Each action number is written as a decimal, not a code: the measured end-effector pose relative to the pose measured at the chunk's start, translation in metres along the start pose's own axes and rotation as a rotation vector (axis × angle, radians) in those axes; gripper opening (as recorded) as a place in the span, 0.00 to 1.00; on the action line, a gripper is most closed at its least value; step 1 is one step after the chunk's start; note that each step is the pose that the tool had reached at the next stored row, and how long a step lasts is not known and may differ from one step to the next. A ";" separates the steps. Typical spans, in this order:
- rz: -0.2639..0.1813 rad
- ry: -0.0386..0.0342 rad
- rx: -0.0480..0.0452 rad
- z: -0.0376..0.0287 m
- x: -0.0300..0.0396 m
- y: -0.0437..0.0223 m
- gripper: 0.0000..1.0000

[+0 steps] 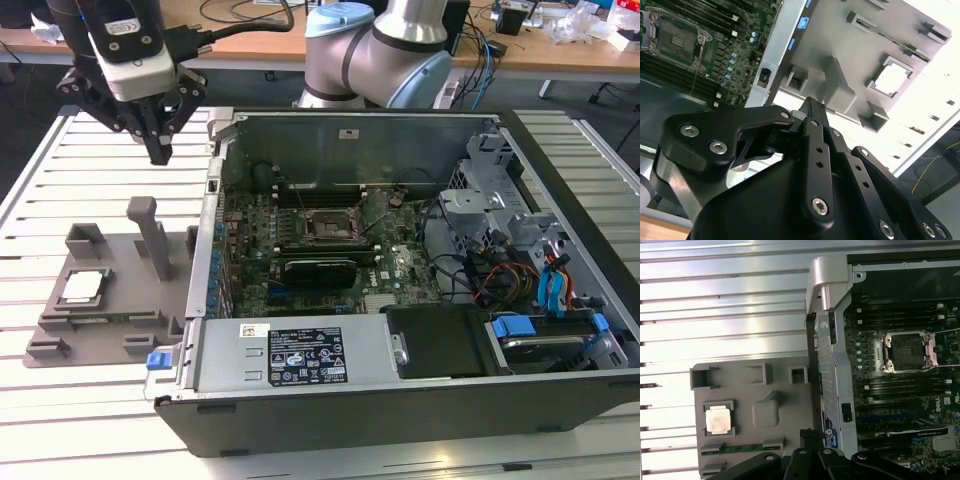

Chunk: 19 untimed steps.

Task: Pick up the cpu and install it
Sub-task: 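Reach for the cpu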

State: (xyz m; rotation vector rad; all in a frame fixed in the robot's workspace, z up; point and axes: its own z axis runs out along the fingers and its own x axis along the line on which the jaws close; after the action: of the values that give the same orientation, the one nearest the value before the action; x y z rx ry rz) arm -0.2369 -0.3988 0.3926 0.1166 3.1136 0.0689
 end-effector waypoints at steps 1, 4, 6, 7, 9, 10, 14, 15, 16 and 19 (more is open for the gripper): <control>0.000 0.0001 0.0000 -0.0001 0.0017 -0.0001 0.11; 0.000 0.0000 0.0000 -0.0001 0.0073 -0.0005 0.11; 0.000 0.0001 0.0001 -0.0003 0.0127 -0.0010 0.11; 0.000 0.0001 0.0001 -0.0003 0.0144 -0.0011 0.11; 0.000 0.0000 0.0000 -0.0003 0.0186 -0.0014 0.11; 0.000 0.0000 0.0000 -0.0003 0.0210 -0.0016 0.11; 0.000 0.0001 0.0000 -0.0004 0.0284 -0.0021 0.11; 0.000 0.0001 0.0000 -0.0004 0.0308 -0.0023 0.11; 0.000 0.0001 0.0000 -0.0004 0.0319 -0.0024 0.11; 0.000 0.0000 0.0000 -0.0004 0.0360 -0.0027 0.11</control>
State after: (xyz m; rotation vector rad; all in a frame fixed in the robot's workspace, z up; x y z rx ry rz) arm -0.2730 -0.3988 0.3920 0.1166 3.1137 0.0689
